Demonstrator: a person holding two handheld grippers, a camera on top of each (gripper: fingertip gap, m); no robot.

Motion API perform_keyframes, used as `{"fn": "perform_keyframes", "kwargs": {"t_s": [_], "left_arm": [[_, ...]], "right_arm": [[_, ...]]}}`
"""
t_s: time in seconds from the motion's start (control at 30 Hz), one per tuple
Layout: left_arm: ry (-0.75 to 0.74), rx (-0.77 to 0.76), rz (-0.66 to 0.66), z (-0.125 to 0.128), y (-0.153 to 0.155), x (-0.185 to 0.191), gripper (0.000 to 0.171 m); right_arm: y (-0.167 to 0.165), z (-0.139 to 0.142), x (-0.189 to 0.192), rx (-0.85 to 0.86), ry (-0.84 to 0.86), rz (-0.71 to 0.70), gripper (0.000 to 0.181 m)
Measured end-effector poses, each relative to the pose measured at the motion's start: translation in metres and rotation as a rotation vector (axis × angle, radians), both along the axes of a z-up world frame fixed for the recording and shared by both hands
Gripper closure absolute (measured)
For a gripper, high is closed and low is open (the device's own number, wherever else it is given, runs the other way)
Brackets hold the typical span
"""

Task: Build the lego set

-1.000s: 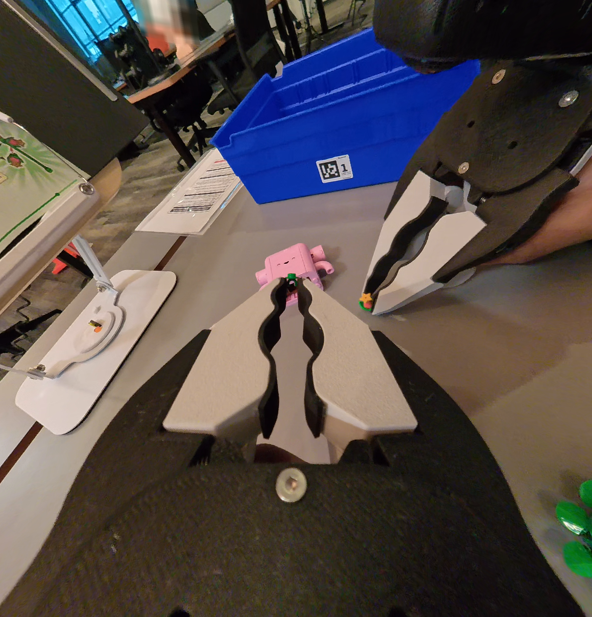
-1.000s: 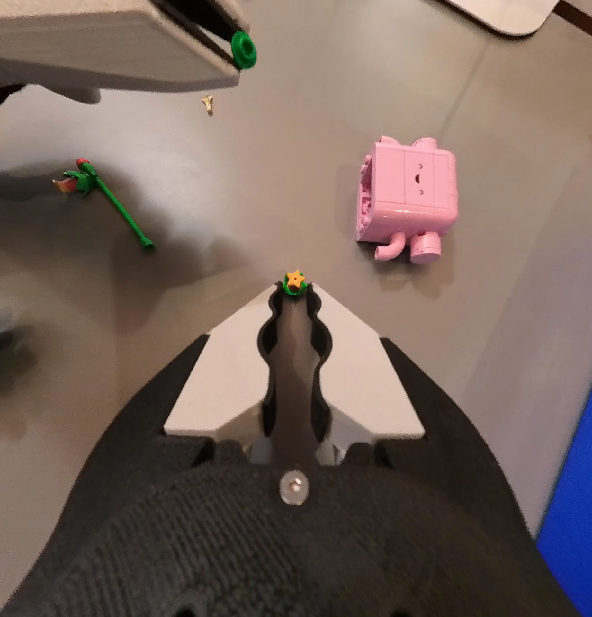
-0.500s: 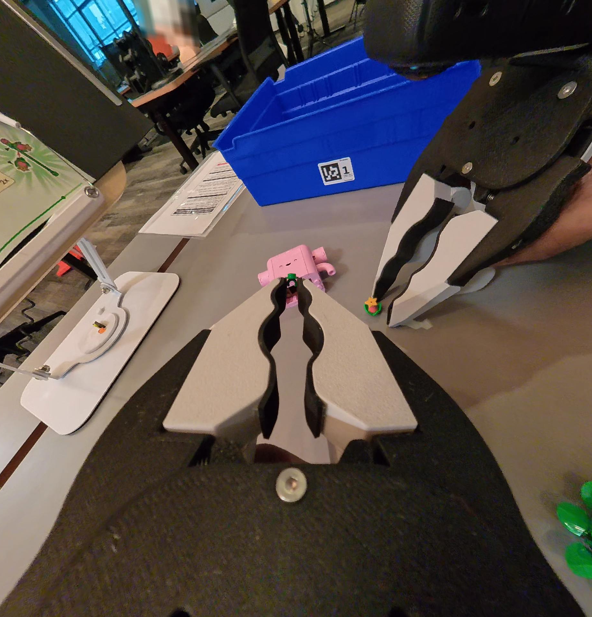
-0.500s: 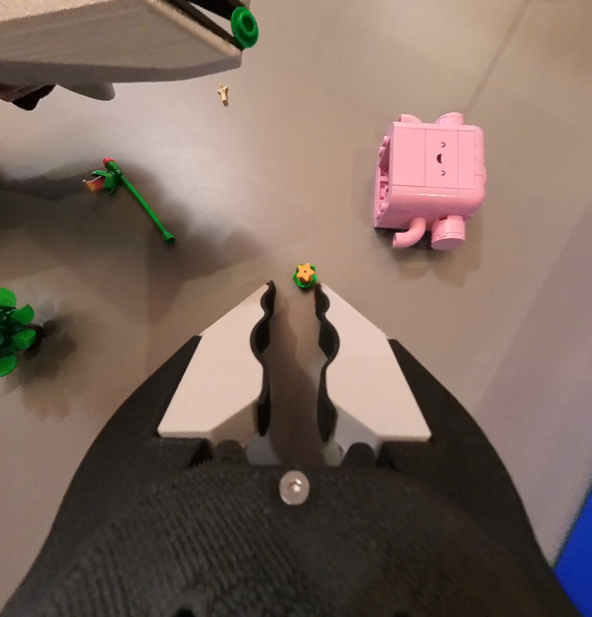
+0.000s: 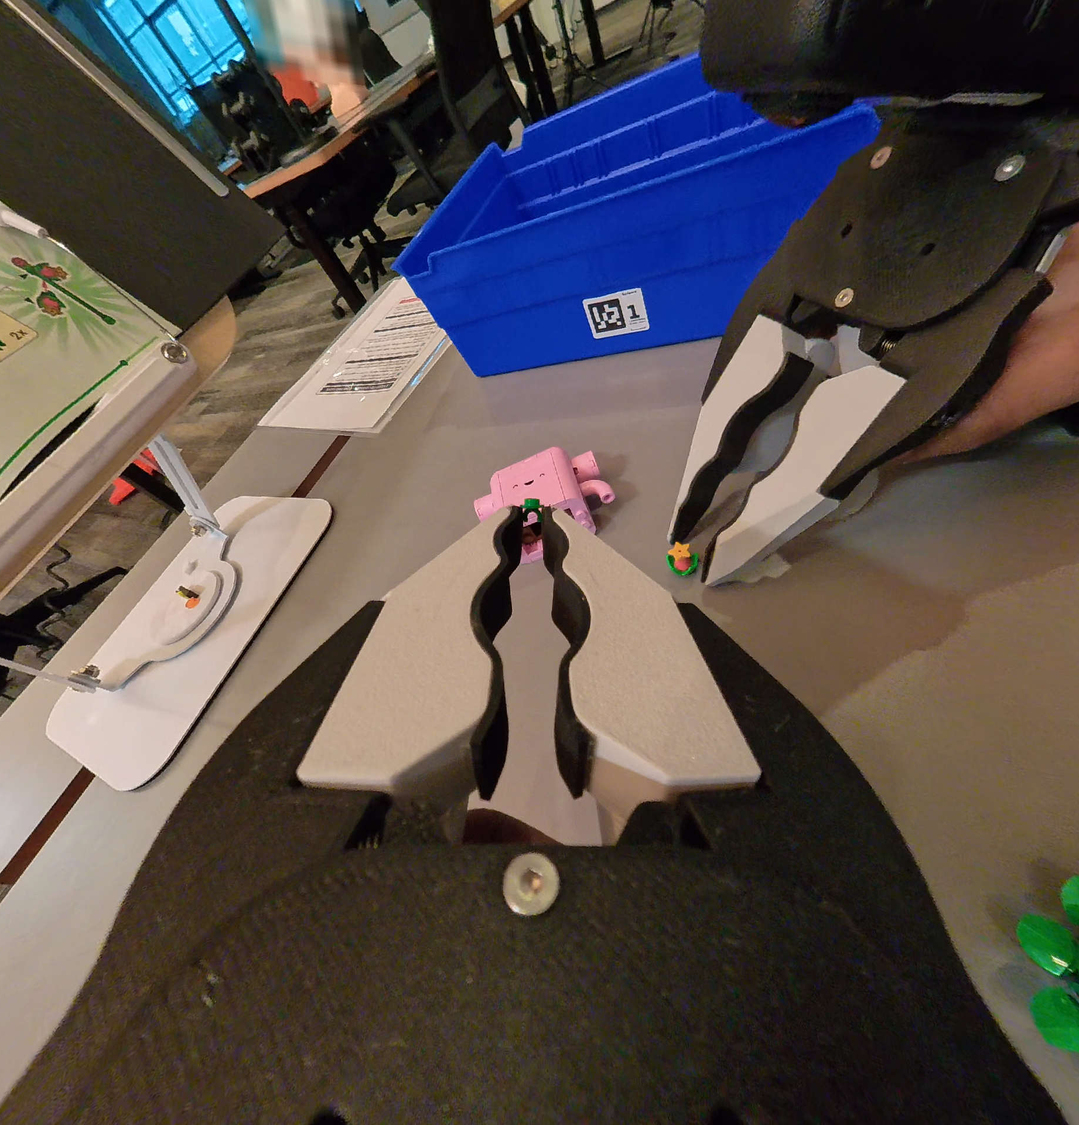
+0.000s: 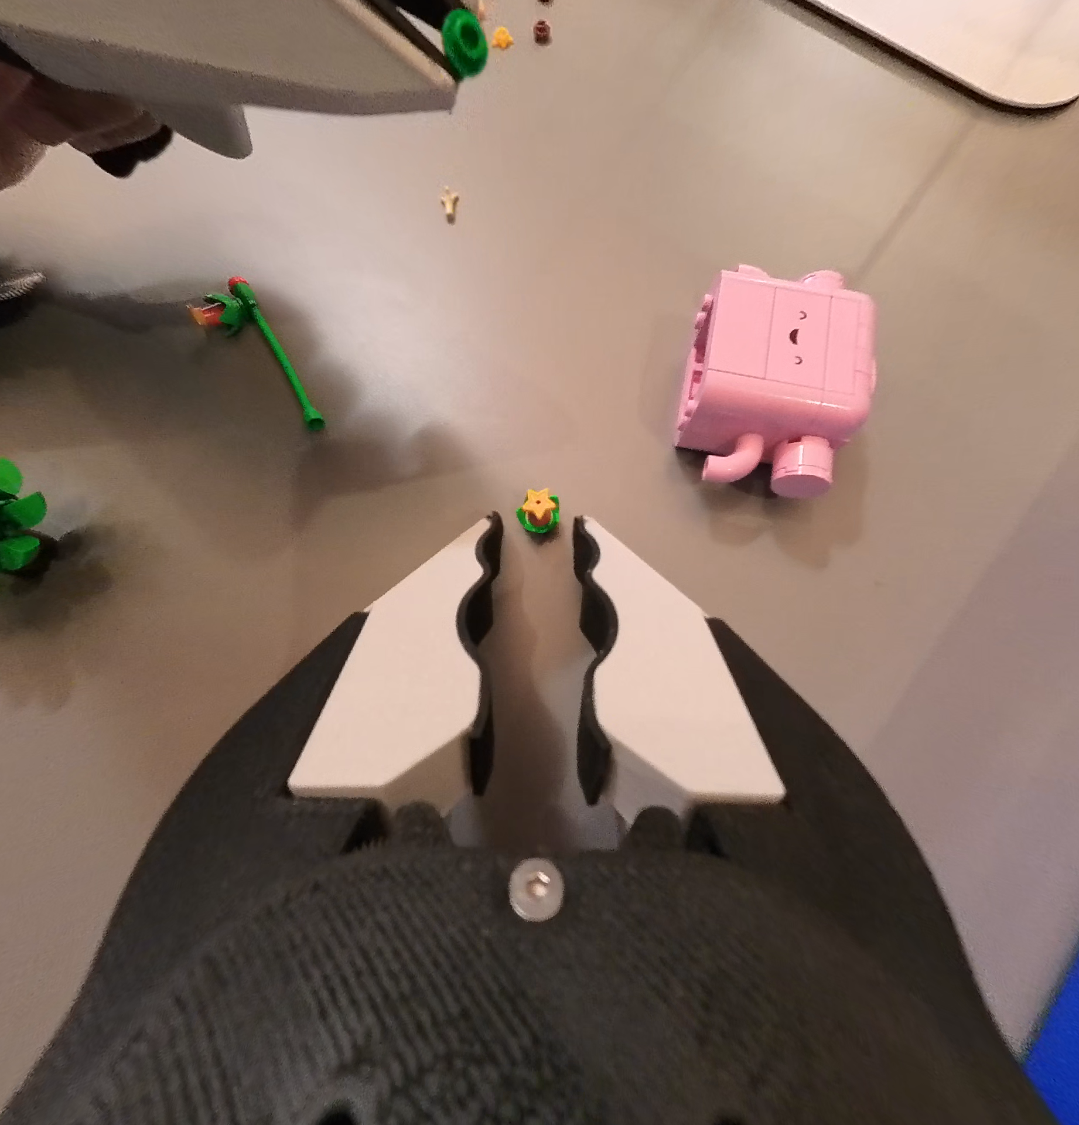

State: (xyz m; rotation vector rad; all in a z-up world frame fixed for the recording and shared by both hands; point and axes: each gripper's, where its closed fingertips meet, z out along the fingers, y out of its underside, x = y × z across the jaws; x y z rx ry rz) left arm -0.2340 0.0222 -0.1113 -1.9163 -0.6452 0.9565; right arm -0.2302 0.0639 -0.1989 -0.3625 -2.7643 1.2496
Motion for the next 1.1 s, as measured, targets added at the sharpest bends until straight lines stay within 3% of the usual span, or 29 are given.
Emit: {"fn": "perform_keyframes", "kwargs": {"t_s": [0.3,0.87,1.1], "left_arm": [[-0.003,-0.009,-0.002,-0.002,0.001,0.000,0.166],[0.004,-0.017,0.001,-0.001,0.000,0.000,0.166],[0.001,-0.014,-0.005,-0.002,0.001,0.000,0.167]], "right_arm": [[-0.003,-0.002,0.000,0.002,0.028,0.032,0.165],[0.007,0.010,0.000,-0.072,-0.033,0.083,0.156],[0.002,0.013,0.001,-0.097,-0.035,0.194,0.156]]}}
